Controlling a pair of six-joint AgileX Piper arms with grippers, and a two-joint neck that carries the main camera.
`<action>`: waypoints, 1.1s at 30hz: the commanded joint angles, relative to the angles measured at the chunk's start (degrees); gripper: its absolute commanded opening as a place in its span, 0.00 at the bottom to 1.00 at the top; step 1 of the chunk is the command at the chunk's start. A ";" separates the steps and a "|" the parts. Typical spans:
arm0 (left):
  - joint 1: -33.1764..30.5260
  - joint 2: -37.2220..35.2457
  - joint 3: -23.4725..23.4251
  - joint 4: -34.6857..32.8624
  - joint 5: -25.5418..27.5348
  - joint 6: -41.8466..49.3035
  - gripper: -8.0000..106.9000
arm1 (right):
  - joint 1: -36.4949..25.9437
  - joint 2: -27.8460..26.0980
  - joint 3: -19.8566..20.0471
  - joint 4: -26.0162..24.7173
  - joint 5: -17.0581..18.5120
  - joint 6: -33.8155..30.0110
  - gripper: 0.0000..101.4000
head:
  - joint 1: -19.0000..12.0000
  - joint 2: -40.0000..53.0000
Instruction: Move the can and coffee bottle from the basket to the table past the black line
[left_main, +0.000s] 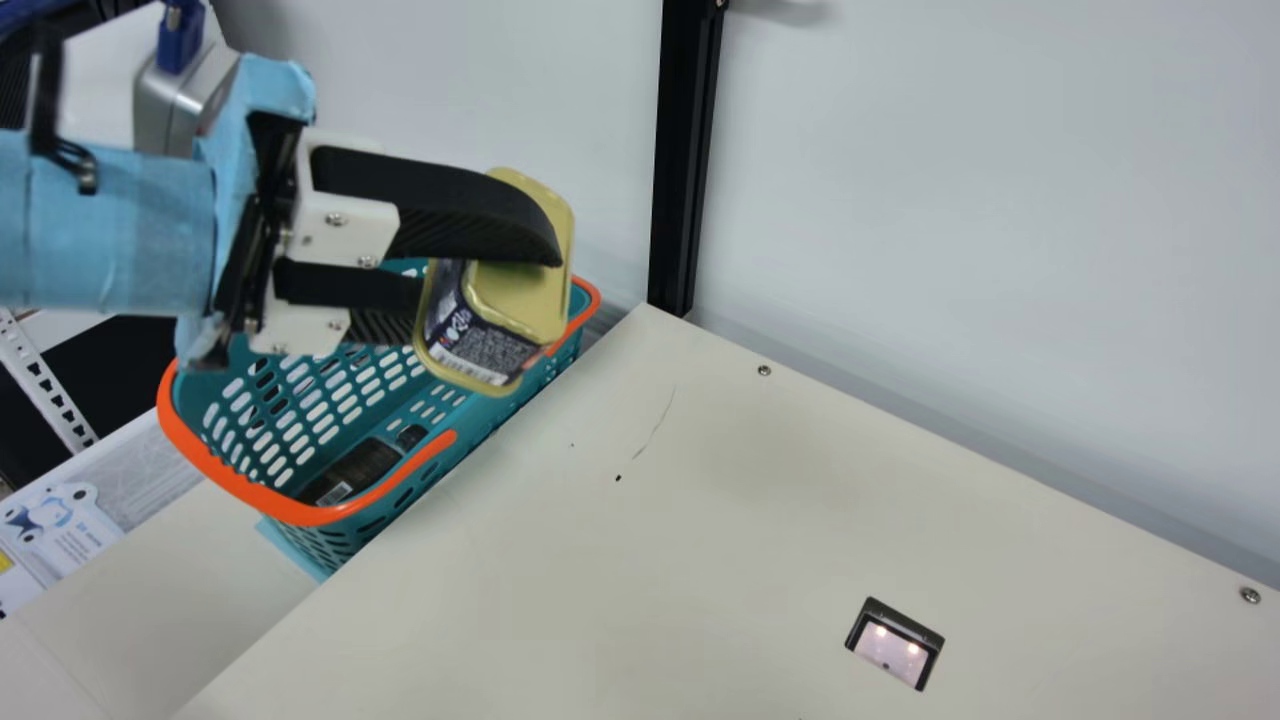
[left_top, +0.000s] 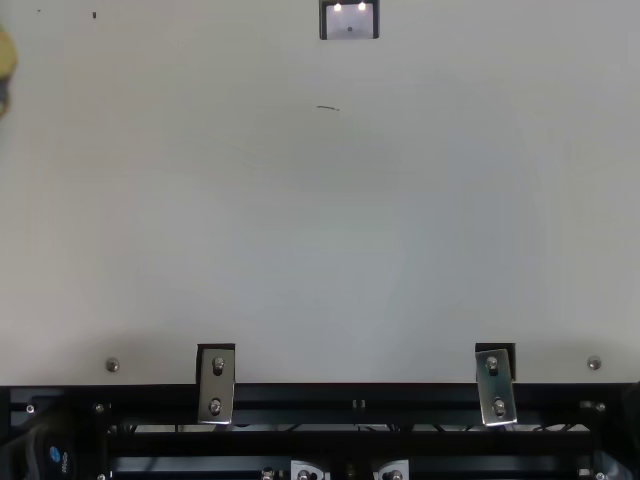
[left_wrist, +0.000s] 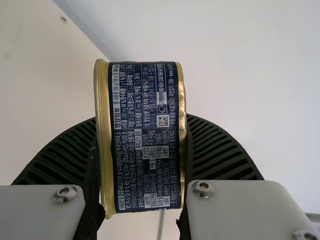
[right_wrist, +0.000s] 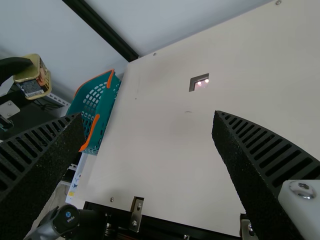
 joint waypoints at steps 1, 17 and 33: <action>0.21 -1.04 0.73 -2.72 0.97 -3.84 0.16 | 0.00 0.00 0.00 0.00 0.00 0.00 1.00 | -1.74 0.88; -3.39 -8.19 7.62 -14.16 -0.65 -22.33 0.16 | 0.00 0.00 0.00 0.00 0.00 0.00 1.00 | -1.74 0.88; -13.35 -10.39 8.62 -13.99 -7.22 -42.19 0.16 | 0.00 0.00 0.00 0.00 0.00 0.00 1.00 | -1.74 0.88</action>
